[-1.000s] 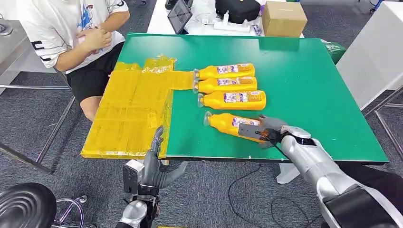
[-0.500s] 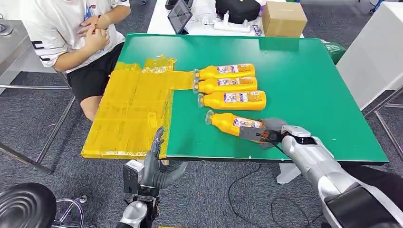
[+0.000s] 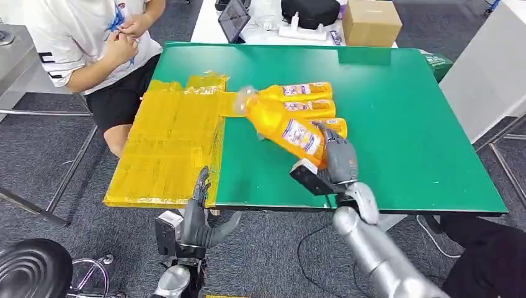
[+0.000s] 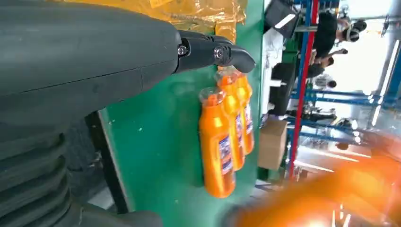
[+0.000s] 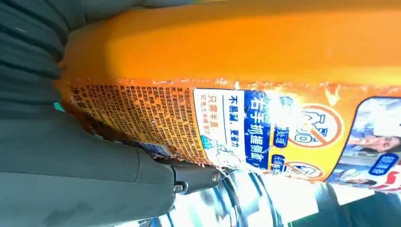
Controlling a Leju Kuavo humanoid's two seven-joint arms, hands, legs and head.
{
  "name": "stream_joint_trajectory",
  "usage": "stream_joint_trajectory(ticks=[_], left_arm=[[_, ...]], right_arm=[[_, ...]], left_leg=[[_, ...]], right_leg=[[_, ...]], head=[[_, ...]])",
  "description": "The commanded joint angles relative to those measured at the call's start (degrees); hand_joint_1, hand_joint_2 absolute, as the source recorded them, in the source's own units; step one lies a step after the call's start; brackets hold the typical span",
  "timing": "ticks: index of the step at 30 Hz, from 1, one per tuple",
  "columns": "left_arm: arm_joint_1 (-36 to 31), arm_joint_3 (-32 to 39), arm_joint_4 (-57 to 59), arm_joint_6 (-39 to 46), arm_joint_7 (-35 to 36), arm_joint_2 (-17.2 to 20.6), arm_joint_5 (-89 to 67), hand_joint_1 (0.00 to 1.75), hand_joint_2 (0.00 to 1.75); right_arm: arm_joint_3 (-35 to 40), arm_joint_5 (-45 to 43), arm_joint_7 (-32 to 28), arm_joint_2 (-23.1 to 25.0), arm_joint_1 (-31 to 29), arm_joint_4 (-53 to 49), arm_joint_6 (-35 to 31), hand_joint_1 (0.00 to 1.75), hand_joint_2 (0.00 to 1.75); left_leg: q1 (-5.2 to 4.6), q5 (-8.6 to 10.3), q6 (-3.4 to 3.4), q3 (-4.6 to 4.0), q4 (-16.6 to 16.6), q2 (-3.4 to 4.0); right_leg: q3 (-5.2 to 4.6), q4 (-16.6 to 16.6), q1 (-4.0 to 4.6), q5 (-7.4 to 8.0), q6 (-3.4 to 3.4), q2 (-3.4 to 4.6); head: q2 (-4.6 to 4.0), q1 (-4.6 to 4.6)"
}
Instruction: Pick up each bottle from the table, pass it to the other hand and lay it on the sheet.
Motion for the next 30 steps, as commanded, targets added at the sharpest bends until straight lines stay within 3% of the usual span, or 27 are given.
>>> stream_joint_trajectory(ticks=[1,8,12,16,19,23,24,25,30], left_arm=[[-3.0,-3.8,-3.2,-4.9,3.0,0.5,6.0,0.00,1.75],[-2.9,-4.5,-7.3,-10.2,5.9,1.7,12.9,0.00,1.75],[-3.0,-4.5,-8.3,-17.5,8.1,3.2,20.9,0.00,1.75],[-3.0,-4.4,-8.3,-17.7,8.2,3.3,21.2,0.00,1.75],[-2.9,-4.7,-9.3,-18.0,7.1,3.6,19.9,0.00,1.75],[-2.9,-4.6,-9.4,-18.0,7.1,3.6,19.9,0.00,1.75],[-2.9,-4.7,-9.3,-18.0,7.1,3.6,19.9,0.00,1.75],[-2.9,-4.7,-9.3,-18.0,7.1,3.6,19.9,0.00,1.75],[-3.1,-5.1,-8.7,-18.4,7.4,3.6,19.4,0.00,1.75]], right_arm=[[-23.3,-3.8,-17.2,17.1,15.3,-29.3,-2.2,1.75,1.75],[-20.9,-9.0,-16.4,13.7,14.4,-19.7,-2.0,1.75,1.75],[-16.0,-11.9,-15.7,12.3,14.1,-10.6,4.3,1.75,1.75],[-15.5,-12.1,-16.7,12.7,14.1,-9.0,4.2,1.75,1.75],[-12.6,-11.9,-14.6,12.5,14.3,-3.7,10.7,1.75,1.75],[-12.3,-11.7,-15.4,12.9,14.5,-2.7,10.0,1.75,1.75],[-12.3,-11.7,-15.4,12.9,14.3,-2.7,10.0,1.75,1.75],[-12.3,-11.7,-15.4,12.9,14.3,-2.7,10.0,1.75,1.75],[-10.4,-10.0,-14.5,12.9,13.8,0.0,12.4,1.75,1.75]], left_leg=[[0.11,-0.06,-0.05,-0.03,0.0,-0.20],[0.06,-0.18,-0.15,0.16,0.0,-0.05],[0.01,-0.18,-0.18,0.28,-0.1,0.23],[-0.02,-0.16,-0.17,0.26,-0.1,0.18],[-0.01,-0.23,-0.18,0.41,-0.1,0.18],[-0.01,-0.15,-0.15,0.22,-0.1,0.19],[0.03,-0.34,-0.19,0.60,-0.1,0.35],[-0.03,-0.16,-0.15,0.22,-0.1,0.13],[-0.05,-0.17,-0.15,0.21,-0.1,0.19]], right_leg=[[0.04,0.1,0.08,-0.21,-0.07,-0.25],[0.23,0.0,0.00,-0.20,-0.01,-0.13],[0.29,-0.2,-0.07,-0.09,-0.02,0.07],[0.25,-0.1,-0.10,-0.11,-0.02,0.05],[0.42,-0.1,-0.08,-0.18,-0.05,0.04],[0.21,-0.1,-0.08,-0.12,0.02,0.08],[0.58,-0.1,-0.03,-0.23,-0.05,0.19],[0.22,-0.1,-0.10,-0.15,0.02,0.02],[0.21,-0.1,-0.12,-0.14,0.03,0.09]], head=[[0.00,0.09],[0.00,0.07],[0.00,0.04],[0.00,0.06],[0.00,0.04],[0.00,0.04],[0.00,0.04],[0.00,0.06],[0.00,0.04]])
